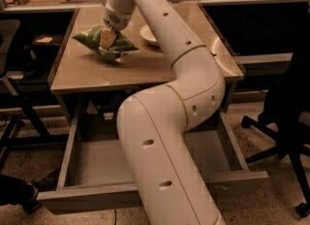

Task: Place green jalapeno chip bag into top drawer

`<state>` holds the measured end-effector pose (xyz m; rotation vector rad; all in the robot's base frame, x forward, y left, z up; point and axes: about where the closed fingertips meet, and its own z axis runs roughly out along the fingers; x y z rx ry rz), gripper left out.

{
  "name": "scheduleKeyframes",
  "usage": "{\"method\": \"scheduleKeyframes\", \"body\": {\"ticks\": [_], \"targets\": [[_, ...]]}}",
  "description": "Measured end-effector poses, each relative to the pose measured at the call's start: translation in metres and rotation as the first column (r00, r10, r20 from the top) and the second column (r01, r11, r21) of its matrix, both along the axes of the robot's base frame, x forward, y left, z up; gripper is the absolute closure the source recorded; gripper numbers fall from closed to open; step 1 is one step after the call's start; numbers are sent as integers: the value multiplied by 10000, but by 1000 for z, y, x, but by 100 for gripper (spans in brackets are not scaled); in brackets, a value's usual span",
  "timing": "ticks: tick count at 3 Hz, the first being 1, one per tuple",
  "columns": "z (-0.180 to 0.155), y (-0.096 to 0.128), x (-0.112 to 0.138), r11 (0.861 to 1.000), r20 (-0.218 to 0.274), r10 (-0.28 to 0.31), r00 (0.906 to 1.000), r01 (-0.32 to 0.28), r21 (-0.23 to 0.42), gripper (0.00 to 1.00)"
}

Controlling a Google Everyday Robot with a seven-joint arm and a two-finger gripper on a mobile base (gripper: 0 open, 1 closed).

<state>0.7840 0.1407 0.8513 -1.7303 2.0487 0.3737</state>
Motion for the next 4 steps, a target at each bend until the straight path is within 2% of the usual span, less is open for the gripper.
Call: {"method": "scheduleKeyframes", "body": {"ticks": [1, 2, 3, 4], "targets": [[59, -22, 3, 9988, 1417, -404, 9891, 363, 318, 100], [126, -52, -9, 9881, 2872, -1111, 9514, 747, 1348, 100], [159, -44, -27, 9808, 3439, -1123, 9323, 485, 1890, 100], [153, -48, -25, 9838, 3318, -1100, 9369, 550, 1708, 100]]}}
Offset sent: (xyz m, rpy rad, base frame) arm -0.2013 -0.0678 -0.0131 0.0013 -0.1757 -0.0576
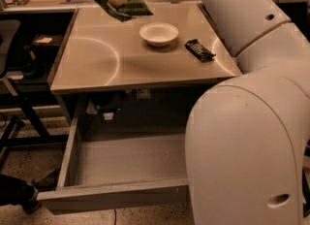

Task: Place green jalapeno chip bag into top drawer

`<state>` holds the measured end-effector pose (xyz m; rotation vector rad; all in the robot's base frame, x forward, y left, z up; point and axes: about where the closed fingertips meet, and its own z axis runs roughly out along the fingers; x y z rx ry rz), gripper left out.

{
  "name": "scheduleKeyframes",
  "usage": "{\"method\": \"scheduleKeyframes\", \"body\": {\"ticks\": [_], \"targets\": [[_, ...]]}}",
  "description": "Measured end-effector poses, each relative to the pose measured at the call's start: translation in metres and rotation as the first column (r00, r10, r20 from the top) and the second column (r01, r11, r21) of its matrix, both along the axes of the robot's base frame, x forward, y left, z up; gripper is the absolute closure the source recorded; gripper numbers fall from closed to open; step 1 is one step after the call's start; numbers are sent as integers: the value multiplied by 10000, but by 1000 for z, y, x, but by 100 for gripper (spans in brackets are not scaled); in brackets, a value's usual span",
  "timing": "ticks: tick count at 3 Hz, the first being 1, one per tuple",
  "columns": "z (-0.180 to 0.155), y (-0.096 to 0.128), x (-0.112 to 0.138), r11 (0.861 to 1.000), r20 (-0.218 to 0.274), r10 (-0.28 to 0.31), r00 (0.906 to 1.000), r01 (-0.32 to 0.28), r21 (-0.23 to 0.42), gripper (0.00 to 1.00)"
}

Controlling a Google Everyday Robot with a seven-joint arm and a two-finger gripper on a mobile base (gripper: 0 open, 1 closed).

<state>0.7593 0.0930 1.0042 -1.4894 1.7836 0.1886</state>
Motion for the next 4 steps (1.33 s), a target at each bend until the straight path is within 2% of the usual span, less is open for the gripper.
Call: {"method": "scheduleKeyframes", "body": {"ticks": [1, 2, 3, 4], "targets": [[-3, -10, -26, 9998, -602, -131, 9981, 123, -138, 100], [-13, -21, -67, 9987, -1308, -493, 9902, 475, -164, 100], [-25, -25, -122, 9978, -2105, -651, 9754, 667, 5, 100], [-52, -24, -131, 9978, -2474, -607, 9670, 523, -404, 100]]}}
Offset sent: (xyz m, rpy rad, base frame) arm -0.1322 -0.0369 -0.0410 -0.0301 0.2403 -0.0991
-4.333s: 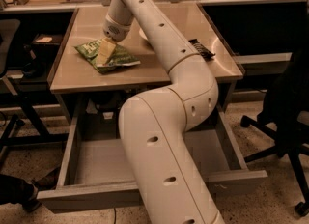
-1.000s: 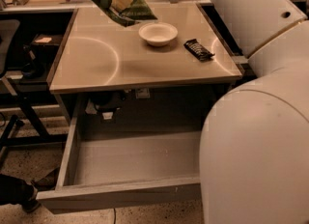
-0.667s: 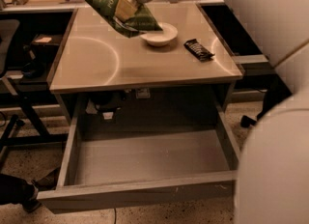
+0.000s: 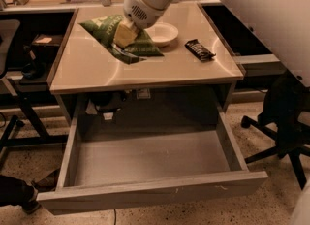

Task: Place green jalapeno chip bag into top drawer

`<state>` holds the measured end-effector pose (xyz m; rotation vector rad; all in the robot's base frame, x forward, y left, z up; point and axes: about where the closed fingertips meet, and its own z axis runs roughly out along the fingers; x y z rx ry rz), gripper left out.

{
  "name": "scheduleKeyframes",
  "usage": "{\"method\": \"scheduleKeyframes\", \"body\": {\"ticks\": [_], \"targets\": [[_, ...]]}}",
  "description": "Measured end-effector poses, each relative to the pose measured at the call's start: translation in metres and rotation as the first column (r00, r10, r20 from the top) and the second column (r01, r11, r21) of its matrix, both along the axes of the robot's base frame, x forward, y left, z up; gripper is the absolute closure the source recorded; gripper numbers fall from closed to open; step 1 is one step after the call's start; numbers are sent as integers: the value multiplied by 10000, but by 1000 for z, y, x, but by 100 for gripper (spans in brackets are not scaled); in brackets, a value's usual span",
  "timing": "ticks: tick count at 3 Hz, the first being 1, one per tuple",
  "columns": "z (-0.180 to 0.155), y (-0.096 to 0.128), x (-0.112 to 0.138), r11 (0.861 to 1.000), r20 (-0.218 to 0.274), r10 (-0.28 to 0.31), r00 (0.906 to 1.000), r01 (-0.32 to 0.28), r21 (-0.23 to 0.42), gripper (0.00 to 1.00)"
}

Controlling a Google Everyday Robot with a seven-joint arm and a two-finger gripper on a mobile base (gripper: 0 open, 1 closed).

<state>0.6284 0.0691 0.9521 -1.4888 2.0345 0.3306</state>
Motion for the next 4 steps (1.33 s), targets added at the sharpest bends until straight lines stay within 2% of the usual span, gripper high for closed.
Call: {"method": "scheduleKeyframes", "body": {"ticks": [1, 2, 3, 4], "targets": [[27, 1, 1, 9999, 602, 100, 9981, -100, 3, 100], [37, 3, -27, 9980, 479, -330, 9983, 303, 562, 100], [-16, -1, -61, 9929, -873, -962, 9915, 1018, 619, 100], [-37, -2, -68, 9942, -1204, -969, 9880, 1017, 345, 100]]}}
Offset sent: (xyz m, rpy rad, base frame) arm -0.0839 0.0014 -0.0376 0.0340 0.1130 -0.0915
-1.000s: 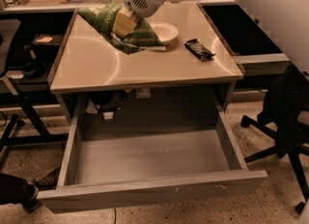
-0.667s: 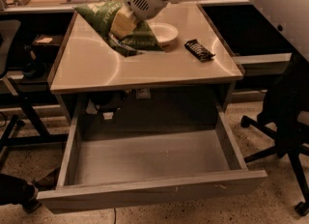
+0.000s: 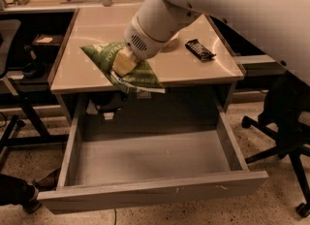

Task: Place green jalapeno chip bag into top drawer

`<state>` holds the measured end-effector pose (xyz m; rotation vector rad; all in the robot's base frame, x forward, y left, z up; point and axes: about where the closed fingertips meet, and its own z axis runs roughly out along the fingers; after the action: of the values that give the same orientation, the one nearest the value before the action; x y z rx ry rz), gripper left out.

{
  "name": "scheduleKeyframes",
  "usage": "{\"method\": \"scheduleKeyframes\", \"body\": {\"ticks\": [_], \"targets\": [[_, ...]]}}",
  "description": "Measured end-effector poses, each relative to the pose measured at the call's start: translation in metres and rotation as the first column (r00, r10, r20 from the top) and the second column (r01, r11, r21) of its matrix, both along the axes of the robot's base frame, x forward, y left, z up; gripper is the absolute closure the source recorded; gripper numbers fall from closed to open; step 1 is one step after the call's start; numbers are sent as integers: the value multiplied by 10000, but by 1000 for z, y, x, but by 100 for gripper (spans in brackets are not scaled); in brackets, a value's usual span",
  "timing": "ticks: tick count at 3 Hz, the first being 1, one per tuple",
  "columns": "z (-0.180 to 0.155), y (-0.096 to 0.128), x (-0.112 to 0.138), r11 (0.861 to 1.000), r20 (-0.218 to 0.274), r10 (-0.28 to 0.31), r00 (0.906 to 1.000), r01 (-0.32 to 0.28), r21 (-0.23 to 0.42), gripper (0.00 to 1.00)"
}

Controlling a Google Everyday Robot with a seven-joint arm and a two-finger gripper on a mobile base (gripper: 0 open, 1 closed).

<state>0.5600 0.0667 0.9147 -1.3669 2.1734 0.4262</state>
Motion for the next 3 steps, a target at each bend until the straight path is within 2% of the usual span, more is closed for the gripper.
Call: {"method": "scheduleKeyframes", "body": {"ticks": [1, 2, 3], "targets": [[0, 0, 0, 10000, 6, 1, 10000, -1, 8, 100], [-25, 10, -10, 9998, -293, 103, 9995, -99, 149, 100], [-86, 21, -28, 9991, -1115, 127, 9937, -81, 416, 100]]}}
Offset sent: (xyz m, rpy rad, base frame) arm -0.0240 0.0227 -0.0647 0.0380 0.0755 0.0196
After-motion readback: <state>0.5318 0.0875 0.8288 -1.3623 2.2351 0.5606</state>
